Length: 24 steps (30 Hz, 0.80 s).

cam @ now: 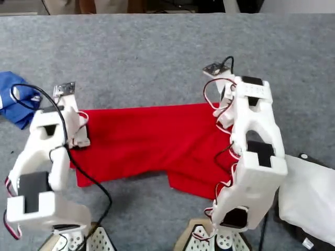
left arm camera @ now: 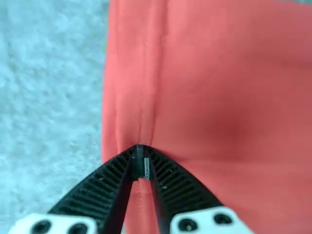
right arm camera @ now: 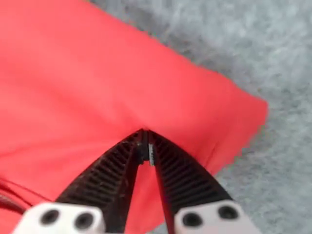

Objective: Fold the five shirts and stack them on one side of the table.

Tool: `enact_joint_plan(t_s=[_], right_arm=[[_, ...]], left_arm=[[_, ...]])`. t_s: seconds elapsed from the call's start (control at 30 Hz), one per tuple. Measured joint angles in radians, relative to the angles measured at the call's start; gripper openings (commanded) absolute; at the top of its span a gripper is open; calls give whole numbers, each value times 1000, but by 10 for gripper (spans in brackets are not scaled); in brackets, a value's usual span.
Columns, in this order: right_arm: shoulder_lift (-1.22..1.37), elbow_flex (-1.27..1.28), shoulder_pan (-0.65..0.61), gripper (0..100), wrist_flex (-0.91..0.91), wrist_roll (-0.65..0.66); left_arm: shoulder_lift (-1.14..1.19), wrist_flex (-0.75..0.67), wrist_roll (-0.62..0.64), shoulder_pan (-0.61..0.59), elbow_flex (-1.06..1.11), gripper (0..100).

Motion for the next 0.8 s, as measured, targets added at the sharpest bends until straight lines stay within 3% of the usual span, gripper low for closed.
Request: enact_joint_plan(t_s=[0.33, 0.63, 0.8], right_arm=[[-226, -2, -37, 5, 118, 23], [-451, -2, -83, 5, 253, 23], [-598, 97, -83, 5, 275, 23]], left_arm=[[-8, 130, -21, -34, -144, 19], [-322, 227, -2, 38, -143, 19], [-574, 233, -3, 103, 9, 19]])
